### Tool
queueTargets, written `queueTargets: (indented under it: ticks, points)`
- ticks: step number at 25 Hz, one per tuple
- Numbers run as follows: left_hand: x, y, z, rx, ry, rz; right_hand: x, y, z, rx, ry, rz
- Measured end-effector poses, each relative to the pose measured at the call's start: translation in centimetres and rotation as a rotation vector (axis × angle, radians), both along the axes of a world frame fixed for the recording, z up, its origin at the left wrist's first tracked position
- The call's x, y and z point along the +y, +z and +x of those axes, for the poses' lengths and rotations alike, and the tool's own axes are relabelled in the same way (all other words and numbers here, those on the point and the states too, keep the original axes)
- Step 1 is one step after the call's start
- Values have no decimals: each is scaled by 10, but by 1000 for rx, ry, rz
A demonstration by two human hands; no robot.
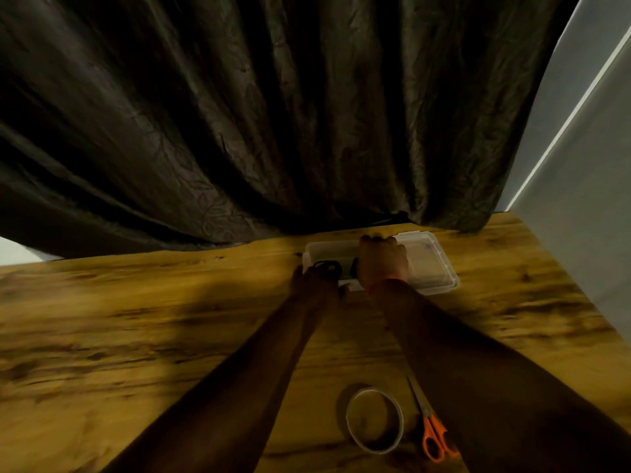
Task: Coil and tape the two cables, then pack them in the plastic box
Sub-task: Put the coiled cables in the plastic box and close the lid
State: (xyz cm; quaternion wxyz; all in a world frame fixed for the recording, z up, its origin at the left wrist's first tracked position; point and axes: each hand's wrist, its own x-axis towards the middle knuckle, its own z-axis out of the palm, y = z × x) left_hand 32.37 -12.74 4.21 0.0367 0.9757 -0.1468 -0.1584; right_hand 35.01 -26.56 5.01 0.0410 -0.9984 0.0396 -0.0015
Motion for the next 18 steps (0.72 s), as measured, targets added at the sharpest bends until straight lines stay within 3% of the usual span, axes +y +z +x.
queueTargets:
  ticks: [6, 13, 18]
  points:
    - [-8, 4, -4, -5, 60, -2, -3, 6, 1, 81, 144, -161]
    - [-7, -4, -6, -31, 63, -57, -4, 11, -1, 241, 267, -165]
    - [-3, -13, -7, -79, 48, -74, 1, 10, 6, 346, 286, -55]
